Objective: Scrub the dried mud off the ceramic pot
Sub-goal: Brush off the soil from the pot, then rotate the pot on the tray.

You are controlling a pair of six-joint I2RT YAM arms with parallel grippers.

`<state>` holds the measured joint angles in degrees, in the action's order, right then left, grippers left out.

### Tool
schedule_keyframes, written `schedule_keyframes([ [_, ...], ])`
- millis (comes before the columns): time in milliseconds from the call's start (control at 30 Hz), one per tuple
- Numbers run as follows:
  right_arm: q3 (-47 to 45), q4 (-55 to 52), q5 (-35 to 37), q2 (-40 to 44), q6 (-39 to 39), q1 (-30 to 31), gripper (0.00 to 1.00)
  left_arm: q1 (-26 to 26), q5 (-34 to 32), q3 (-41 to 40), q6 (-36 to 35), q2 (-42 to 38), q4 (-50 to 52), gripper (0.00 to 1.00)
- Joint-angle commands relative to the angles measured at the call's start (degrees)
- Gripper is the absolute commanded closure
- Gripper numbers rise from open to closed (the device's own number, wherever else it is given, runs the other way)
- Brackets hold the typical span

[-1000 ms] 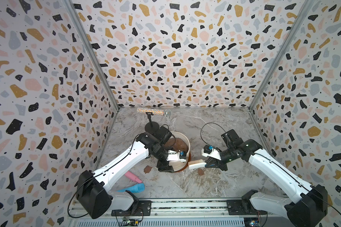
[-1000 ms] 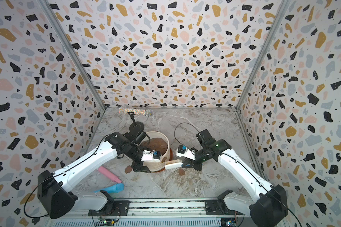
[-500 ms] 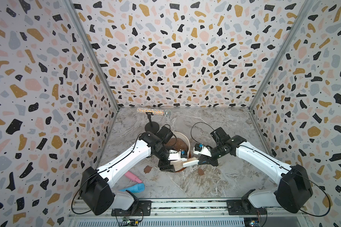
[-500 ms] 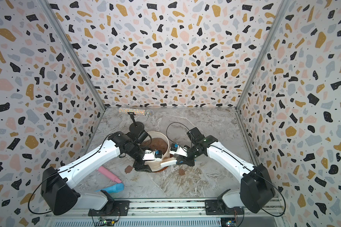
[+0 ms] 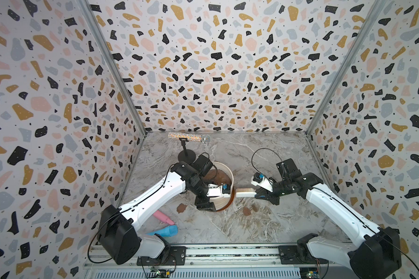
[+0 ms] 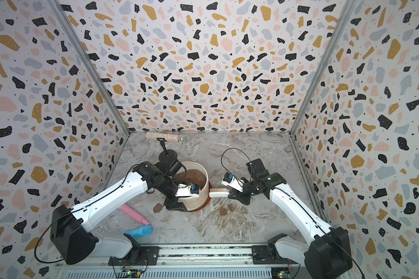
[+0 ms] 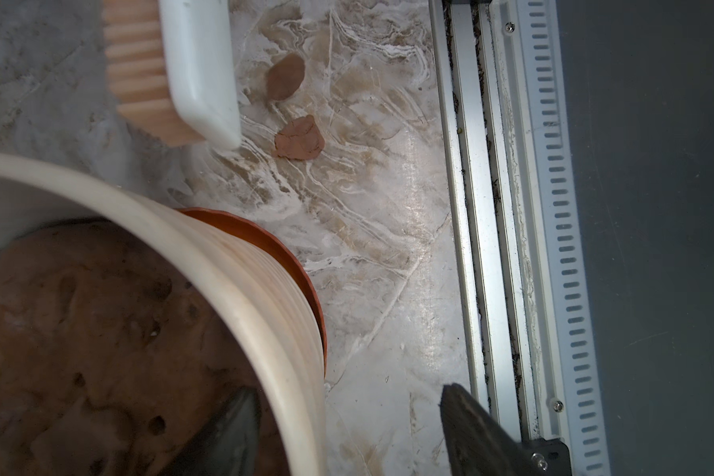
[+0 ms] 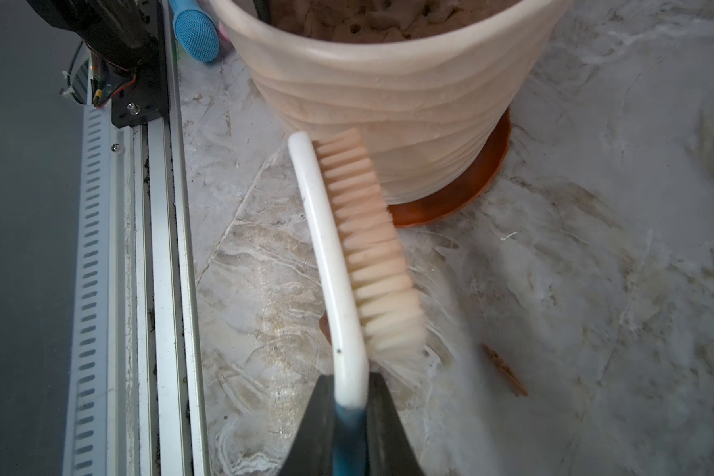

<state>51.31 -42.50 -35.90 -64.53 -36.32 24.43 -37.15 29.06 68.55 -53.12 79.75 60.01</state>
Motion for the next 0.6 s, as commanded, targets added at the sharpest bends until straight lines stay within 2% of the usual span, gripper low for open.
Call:
schedule_keyframes([
  [0, -0.6, -2.1, 4.1, 5.3, 5.4, -0.6, 1.0, -0.5, 0.9, 2.7, -0.2, 1.3, 0.2, 0.31],
  [100, -0.1, -2.1, 7.8, 8.7, 9.0, -0.9, 1.0, -2.3, -1.1, 4.3, -0.6, 2.6, 0.5, 0.36],
  [200, 1.1, -2.0, 12.0, 10.8, 11.3, -1.4, 1.0, -4.8, -3.2, 6.2, -1.1, 4.6, 1.3, 0.45],
  [433, 2.3, -2.0, 21.8, 12.0, 15.3, -4.9, 1.0, -8.1, -7.0, 9.3, -0.8, 9.9, 3.1, 0.62],
  [533, 2.1, -1.3, 23.4, 12.4, 16.8, -6.0, 1.0, -8.7, -7.4, 10.1, -1.0, 10.4, 3.6, 0.76],
  [567, 2.0, -0.9, 23.9, 12.6, 17.4, -6.5, 1.0, -8.8, -7.2, 10.3, -1.3, 10.4, 3.7, 0.77],
])
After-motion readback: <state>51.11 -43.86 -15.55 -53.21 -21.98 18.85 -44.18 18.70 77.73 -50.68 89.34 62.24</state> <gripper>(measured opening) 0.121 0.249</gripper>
